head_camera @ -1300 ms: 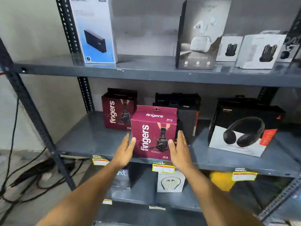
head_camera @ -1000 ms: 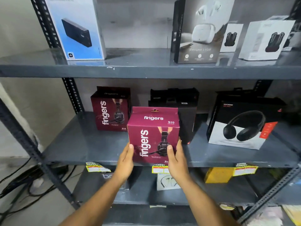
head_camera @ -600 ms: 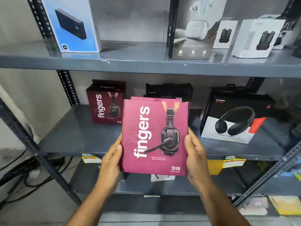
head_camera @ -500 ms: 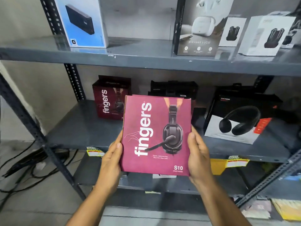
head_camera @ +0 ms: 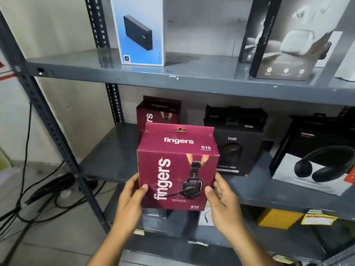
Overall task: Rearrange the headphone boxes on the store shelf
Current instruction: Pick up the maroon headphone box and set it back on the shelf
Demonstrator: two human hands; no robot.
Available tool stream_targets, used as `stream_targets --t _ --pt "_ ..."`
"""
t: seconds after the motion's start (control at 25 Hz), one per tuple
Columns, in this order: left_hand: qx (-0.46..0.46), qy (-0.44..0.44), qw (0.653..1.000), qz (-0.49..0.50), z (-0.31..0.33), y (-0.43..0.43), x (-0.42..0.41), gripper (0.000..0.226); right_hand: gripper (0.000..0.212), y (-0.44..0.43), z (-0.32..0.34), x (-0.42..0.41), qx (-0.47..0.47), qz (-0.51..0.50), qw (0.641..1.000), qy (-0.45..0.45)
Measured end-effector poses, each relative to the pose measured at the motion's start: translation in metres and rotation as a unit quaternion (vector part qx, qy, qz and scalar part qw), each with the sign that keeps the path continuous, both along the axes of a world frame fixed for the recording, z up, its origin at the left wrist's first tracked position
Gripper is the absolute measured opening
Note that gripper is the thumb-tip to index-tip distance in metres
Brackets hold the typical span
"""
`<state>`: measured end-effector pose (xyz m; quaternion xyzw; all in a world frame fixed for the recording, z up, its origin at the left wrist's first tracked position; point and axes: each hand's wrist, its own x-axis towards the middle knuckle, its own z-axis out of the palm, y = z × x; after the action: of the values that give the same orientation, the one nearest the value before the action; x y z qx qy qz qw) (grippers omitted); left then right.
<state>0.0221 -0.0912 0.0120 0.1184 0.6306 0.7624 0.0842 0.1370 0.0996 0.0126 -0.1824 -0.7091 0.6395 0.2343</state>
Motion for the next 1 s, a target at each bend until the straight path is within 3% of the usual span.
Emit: stream_targets --t 0.12,0.24,0.56,0.68,0.8,0.92,1.0 --pt "-0.02 -0.007 1.0 0.0 0.005 -0.006 -0.062 0.032 0.042 -0.017 -0.007 -0.071 0.011 0.008 1.0 -0.02" --pt "-0.027 -0.017 0.999 -0.016 0.006 -0.006 -0.121 0.041 0.064 -0.027 -0.018 -0.14 0.029 -0.026 0.999 -0.026" --pt "-0.053 -0.061 0.995 -0.054 -0.023 0.019 -0.214 0.064 0.061 -0.03 -0.039 -0.221 0.028 -0.114 0.991 -0.058" --pt "-0.031 -0.066 0.995 -0.062 -0.032 0.025 -0.221 0.055 0.063 -0.026 -0.041 -0.229 0.048 -0.118 0.989 -0.071" --pt "-0.015 -0.045 0.998 -0.049 -0.039 0.027 -0.219 0.062 0.069 -0.024 -0.039 -0.229 0.052 -0.098 0.992 -0.061" --pt "-0.074 -0.019 0.994 0.084 -0.058 0.017 -0.19 0.066 0.069 -0.016 -0.039 -0.211 0.037 -0.107 0.993 -0.035" --pt "-0.122 0.05 0.985 0.108 -0.076 0.008 -0.147 0.07 0.056 -0.004 -0.041 -0.184 0.019 -0.187 0.982 -0.007"
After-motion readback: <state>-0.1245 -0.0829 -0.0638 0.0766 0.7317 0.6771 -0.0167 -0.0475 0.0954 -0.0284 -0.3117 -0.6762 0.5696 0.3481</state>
